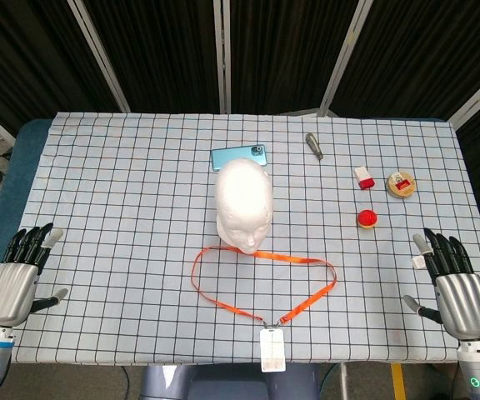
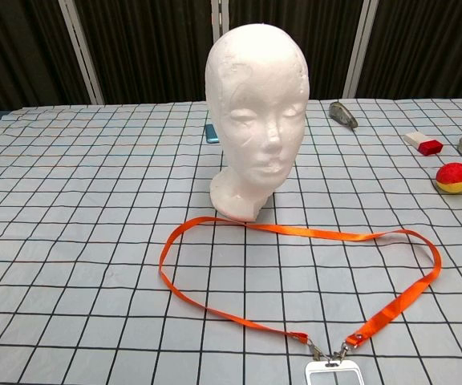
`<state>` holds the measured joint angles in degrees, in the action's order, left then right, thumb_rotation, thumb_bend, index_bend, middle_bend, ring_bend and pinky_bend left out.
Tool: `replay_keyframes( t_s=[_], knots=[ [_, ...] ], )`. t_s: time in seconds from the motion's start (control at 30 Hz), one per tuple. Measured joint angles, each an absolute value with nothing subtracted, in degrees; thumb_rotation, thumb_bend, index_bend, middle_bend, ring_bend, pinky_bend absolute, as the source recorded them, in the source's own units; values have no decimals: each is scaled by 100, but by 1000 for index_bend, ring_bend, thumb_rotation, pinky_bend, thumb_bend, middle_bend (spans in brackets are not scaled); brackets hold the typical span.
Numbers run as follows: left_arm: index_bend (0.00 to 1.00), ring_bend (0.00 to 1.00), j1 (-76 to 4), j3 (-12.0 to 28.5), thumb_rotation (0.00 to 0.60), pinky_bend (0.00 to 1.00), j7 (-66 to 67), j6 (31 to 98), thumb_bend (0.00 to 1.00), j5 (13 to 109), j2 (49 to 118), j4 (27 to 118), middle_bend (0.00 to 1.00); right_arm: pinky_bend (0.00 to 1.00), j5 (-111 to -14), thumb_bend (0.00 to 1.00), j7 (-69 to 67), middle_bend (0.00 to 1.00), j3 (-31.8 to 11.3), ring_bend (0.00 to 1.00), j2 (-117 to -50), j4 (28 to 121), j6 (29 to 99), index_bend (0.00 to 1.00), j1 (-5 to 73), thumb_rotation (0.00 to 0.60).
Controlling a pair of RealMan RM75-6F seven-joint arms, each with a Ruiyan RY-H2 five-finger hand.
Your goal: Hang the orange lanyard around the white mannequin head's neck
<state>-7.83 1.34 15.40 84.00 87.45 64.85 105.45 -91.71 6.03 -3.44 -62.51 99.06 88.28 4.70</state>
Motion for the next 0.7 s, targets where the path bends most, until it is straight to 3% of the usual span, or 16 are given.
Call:
replay_keyframes(
  t_s=[0.33,0.47,0.57,0.7],
  knots=[
    [0,0,-806,150,600,0,1659,8329,0,8668,6546,10502,0,0,-9085,0,513,0,-312,0,-6274,9908,8501,19,584,600],
    [0,0,-821,177,600,0,1708,8296,0,8593,6591,10457,0,0,-8977,2,427,0,-328,0,-6283,9935,8082,212,782,600],
    [0,0,-848,214,600,0,1731,8238,0,8485,6623,10421,0,0,-8856,58,353,0,-373,0,-6293,9969,7589,357,1042,600],
    [0,0,-912,291,600,0,1797,8130,0,8303,6689,10349,0,0,-8547,140,402,0,-568,0,-6459,9901,6755,399,1622,600]
  ],
)
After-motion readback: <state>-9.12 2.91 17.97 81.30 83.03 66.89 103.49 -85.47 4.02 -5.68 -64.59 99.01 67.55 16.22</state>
